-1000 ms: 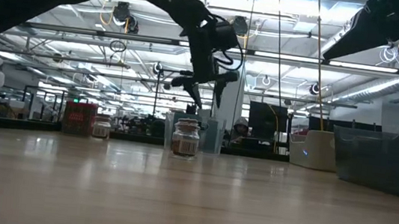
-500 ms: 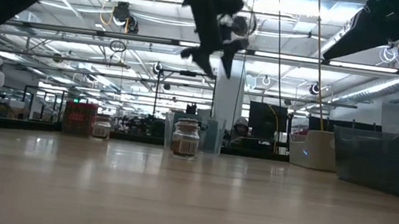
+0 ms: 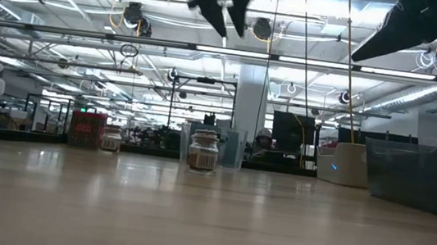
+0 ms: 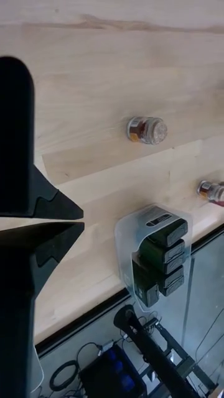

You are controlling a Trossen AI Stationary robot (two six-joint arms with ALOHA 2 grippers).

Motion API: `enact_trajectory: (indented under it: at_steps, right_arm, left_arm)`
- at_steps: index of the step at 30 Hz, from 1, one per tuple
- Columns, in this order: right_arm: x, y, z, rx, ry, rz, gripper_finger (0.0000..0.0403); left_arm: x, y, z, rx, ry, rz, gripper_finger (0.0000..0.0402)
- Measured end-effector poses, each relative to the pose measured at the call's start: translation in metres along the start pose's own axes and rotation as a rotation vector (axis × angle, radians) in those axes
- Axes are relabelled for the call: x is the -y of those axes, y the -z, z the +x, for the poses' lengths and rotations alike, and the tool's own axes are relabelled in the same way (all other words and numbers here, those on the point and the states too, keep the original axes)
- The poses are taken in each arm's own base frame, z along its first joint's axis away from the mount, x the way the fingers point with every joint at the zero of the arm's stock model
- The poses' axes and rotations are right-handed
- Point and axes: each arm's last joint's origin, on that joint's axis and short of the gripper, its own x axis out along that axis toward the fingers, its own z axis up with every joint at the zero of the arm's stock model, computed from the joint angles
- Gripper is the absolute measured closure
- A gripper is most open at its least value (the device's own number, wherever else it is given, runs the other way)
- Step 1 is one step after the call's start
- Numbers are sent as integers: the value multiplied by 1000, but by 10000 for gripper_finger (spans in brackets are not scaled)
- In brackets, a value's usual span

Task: Sort spices by type
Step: Put the center transparent seasoning bottle into the gray bin

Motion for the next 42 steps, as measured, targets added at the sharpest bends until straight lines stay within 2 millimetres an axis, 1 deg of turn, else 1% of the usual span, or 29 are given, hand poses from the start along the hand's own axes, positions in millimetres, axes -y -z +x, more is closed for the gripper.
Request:
enact_trajectory:
  at_steps: [3, 8, 13, 17, 20, 22, 25, 28, 30, 33, 36, 39, 42]
  right_arm:
    - [-1, -2, 0, 18, -7, 11, 403]
    - [-3, -9, 0, 67, -25, 16, 403]
    - [-4, -13, -1, 100, -35, 29, 403]
    - [-5, -15, -1, 115, -39, 37, 403]
    - [-4, -17, 1, 123, -34, 50, 403]
    - [-2, -18, 2, 130, -28, 66, 403]
    - [-1, -21, 6, 139, -14, 90, 403]
    - [-1, -23, 13, 139, 5, 95, 403]
    - [-2, -26, 19, 142, 20, 105, 403]
    - [-6, -28, 31, 141, 33, 116, 403]
    - [-9, -32, 44, 137, -34, 122, 403]
    - [-14, -37, 56, 150, -143, 129, 403]
    - [-18, -40, 65, 165, -201, 125, 403]
  left_arm:
    - [-2, 7, -30, 0, -13, 36, 152]
    - [-7, 27, -83, -11, -52, 103, 152]
    - [-12, 47, -125, -7, -81, 135, 152]
    - [-18, 62, -158, 66, -74, 127, 152]
    - [-22, 81, -172, 86, -46, 149, 152]
    - [-27, 99, -174, 81, -56, 143, 152]
    - [-36, 131, -171, 98, -82, 113, 152]
    - [-42, 161, -163, 129, -21, 88, 152]
    - [-43, 178, -155, 149, 63, 91, 152]
    - [-41, 199, -143, 186, 204, 124, 152]
    - [-38, 216, -129, 213, 307, 148, 152]
    - [-34, 233, -112, 216, 351, 164, 152]
    - [-30, 249, -95, 211, 363, 166, 152]
